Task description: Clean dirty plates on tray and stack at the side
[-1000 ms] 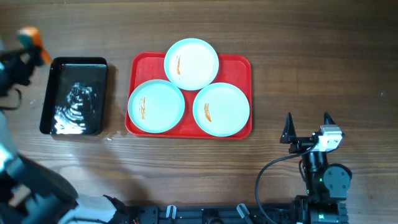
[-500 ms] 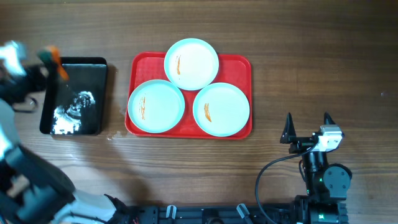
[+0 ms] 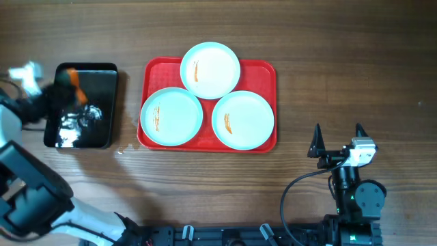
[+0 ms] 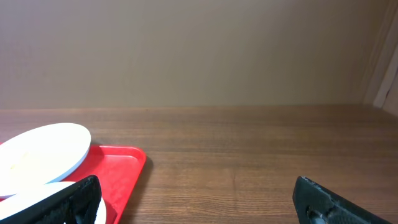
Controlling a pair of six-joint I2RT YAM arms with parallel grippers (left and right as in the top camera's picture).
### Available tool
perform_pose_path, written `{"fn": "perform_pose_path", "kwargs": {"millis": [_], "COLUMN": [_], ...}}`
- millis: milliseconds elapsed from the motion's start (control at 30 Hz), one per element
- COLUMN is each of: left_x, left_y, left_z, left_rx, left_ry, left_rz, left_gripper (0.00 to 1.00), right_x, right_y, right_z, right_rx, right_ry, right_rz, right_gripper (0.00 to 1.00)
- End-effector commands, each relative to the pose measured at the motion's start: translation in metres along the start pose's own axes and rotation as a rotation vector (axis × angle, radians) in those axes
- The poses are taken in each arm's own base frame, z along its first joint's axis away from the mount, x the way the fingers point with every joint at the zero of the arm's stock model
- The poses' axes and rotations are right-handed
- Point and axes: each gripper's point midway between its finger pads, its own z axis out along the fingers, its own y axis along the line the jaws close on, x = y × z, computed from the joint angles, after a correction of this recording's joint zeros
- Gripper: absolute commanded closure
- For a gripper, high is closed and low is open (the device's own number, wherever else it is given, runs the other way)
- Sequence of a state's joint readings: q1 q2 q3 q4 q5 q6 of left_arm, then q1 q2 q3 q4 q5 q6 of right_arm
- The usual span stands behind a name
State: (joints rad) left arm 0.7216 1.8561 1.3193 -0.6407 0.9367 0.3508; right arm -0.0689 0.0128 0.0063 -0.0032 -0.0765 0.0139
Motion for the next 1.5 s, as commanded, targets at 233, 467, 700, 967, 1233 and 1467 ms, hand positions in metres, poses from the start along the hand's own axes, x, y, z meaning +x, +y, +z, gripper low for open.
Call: {"fn": "perform_pose_path", "kwargs": {"millis": [233,467,700,967,1233,1467], "left_x": [-0.023,-0.077,-0.094,-0.012,-0.071,0.016], "left_y": [-0.016,-0.083,-0.094,-0.028,-0.085,-0.02], "left_z": [-0.025,-0.052,-0.097,-0.006,-0.091,0.002], "left_rx": [-0.274,-0.024,-0.289,-0.05,-0.34,-0.103], "left_ry": [0.014,-0.149,-0.192,0.07,-0.128,0.102], "left_rz": [0.113,0.225,0.293,-0.027,0.249,-0.023], "left_gripper": [0.96,0.96,0.96,0.96,0.96,0.96], "right_x": [-0.001,-0.001,-0.001,-0.001,-0.001,-0.001], "right_y": [-0.003,-0.003,-0.003,-0.003,-0.003,-0.003], "right_z": [0.0,0.0,0.0,0.0,0.0,0.0], "right_rx": [0.014,0.014,0.014,0.014,0.014,0.014], "right_ry": [-0.006,-0.006,-0.006,-0.006,-0.006,-0.006], "right_rz": [0.012,0.012,0.012,0.012,0.012,0.012], "right_gripper": [0.0,0.0,0.0,0.0,0.0,0.0]}}
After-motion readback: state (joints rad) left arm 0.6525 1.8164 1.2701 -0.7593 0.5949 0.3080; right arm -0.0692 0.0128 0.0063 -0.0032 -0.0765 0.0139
